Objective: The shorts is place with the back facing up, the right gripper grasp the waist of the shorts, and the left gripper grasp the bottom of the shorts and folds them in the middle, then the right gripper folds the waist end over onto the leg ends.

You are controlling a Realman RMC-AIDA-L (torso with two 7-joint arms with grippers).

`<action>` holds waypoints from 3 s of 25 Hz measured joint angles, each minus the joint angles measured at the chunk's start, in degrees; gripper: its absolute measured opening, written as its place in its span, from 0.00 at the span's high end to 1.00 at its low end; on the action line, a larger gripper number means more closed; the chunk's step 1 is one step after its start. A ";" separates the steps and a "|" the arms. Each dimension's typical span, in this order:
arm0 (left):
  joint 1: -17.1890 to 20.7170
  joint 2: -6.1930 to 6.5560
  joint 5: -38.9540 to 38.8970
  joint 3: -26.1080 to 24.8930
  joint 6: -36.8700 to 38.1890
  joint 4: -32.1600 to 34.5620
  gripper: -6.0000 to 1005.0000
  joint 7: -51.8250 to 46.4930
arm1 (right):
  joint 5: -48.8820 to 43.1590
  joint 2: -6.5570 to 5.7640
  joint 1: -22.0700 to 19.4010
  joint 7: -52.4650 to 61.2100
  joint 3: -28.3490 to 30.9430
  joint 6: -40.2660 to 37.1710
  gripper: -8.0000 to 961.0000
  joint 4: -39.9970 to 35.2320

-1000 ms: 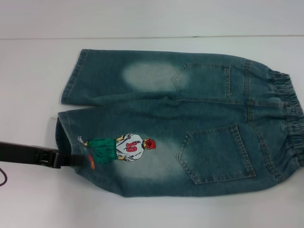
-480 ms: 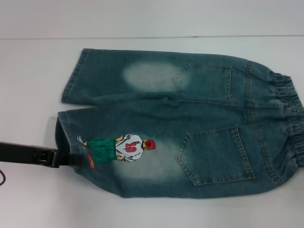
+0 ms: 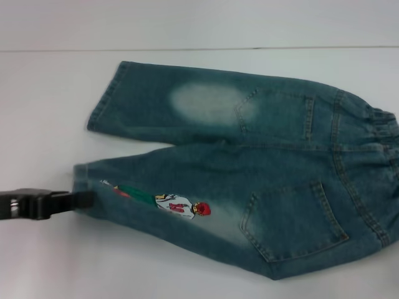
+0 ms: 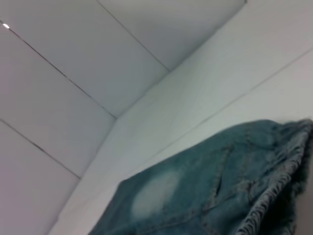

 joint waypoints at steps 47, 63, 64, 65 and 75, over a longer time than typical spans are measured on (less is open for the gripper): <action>-24.78 2.52 -13.13 24.61 -63.93 -29.69 0.96 9.72 | 16.25 0.94 16.75 -6.23 19.23 28.33 0.86 11.40; -23.15 -0.09 -11.58 33.44 -72.93 -26.78 0.68 9.12 | 16.00 1.19 17.35 -12.23 8.71 37.04 0.59 10.79; -23.19 -0.05 -10.94 33.45 -72.67 -26.77 0.64 9.00 | 15.98 1.01 16.83 -11.93 8.62 36.78 0.55 10.72; -23.29 -0.04 -9.90 33.43 -72.58 -26.69 0.60 8.61 | 15.95 0.91 16.30 -11.47 8.49 36.44 0.50 10.42; -21.35 0.17 0.25 32.78 -69.24 -21.23 0.18 3.21 | 16.08 0.99 11.62 -7.22 5.66 30.18 0.20 4.42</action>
